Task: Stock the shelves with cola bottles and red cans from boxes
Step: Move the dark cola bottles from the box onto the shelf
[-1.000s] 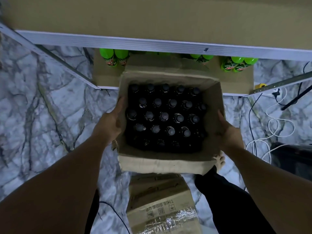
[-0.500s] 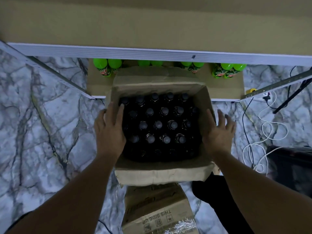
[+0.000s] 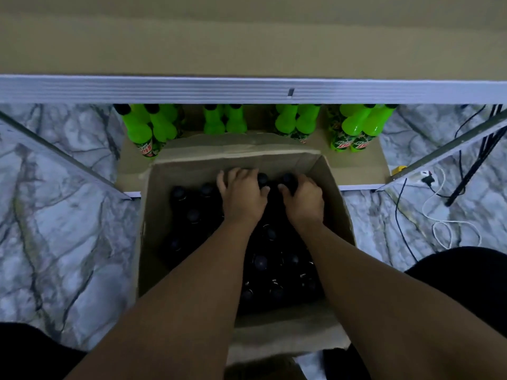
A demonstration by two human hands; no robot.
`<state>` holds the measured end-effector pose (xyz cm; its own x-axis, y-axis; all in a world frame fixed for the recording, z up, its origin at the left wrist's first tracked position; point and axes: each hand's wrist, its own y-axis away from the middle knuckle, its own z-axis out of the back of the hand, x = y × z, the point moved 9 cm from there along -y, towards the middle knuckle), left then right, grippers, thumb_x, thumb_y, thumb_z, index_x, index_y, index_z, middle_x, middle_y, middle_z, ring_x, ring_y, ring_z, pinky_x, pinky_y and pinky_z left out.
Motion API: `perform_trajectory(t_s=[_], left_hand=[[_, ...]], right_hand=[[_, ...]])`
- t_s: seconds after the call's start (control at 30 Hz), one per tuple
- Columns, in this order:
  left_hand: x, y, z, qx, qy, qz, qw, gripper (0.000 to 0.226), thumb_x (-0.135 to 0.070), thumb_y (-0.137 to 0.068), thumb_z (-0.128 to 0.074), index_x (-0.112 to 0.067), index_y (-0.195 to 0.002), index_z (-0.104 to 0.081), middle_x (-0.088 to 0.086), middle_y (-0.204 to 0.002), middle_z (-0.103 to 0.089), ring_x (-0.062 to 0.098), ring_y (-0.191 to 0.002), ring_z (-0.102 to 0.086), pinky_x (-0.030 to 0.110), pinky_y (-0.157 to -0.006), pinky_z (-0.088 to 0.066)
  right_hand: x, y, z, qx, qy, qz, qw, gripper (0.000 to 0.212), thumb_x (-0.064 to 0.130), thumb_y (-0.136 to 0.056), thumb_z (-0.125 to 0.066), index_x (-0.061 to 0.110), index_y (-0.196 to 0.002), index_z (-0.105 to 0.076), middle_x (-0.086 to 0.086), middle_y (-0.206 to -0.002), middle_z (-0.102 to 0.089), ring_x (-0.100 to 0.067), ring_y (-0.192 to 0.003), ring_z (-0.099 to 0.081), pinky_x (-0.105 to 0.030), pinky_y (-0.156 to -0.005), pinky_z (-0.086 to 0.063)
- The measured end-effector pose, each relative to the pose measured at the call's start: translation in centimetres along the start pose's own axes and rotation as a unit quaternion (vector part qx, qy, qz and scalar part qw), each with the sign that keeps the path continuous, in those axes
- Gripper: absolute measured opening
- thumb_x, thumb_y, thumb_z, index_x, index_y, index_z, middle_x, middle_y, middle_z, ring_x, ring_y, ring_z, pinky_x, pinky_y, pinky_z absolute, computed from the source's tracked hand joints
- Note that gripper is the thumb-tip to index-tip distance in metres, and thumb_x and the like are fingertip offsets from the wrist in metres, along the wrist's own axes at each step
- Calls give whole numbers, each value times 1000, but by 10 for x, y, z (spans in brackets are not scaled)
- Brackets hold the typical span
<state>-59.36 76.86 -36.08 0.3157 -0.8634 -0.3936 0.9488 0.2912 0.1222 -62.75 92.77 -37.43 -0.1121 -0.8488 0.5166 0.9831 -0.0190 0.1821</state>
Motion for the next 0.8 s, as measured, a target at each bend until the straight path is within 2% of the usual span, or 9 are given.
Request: perform_trajectory(t_s=[0.1,0.2,0.47,0.63,0.8], left_hand=[[4,-1,-16,-23,-19,46,999,40,-47,-96,-62,-25,-129,-64,1,-125,-66,25,-133,-40,52,-122,-12],[5,-4,-22,-47,-33,47,997,35,-48,-94,-65,-27,-121,-66,-3,-117,-67,24,-127,-40,54,-118,-15],[11,-16,-35,-38,-50,46,997,29,-54,-92,-65,-30,-106,-70,-5,-115,-66,26,-124,-34,54,-114,-17],[14,-16,-37,-58,-26,34,997,28,-53,-93,-64,-31,-108,-70,-9,-118,-66,24,-125,-36,51,-113,-16],[8,-9,-24,-122,36,-29,991,36,-53,-95,-62,-26,-118,-68,-6,-117,-66,22,-122,-46,44,-111,-21]], right_hand=[[-11,-8,-8,-22,5,-11,1000,44,38,-92,-69,16,-129,-63,-13,-119,-68,-34,-112,-62,-37,-83,-50],[-22,-9,-10,-35,-11,-24,999,41,39,-90,-72,24,-128,-66,-10,-115,-72,-33,-109,-66,-36,-81,-52],[-23,-16,-9,-31,-45,-4,999,34,43,-86,-75,26,-115,-71,-8,-106,-75,-32,-102,-68,-32,-72,-49],[-27,-19,-14,-39,-48,-6,998,31,42,-88,-74,25,-113,-73,-9,-105,-74,-34,-100,-67,-32,-73,-49],[-17,-12,0,-90,-71,39,993,25,39,-90,-71,23,-109,-72,-12,-99,-74,-36,-93,-67,-32,-64,-40]])
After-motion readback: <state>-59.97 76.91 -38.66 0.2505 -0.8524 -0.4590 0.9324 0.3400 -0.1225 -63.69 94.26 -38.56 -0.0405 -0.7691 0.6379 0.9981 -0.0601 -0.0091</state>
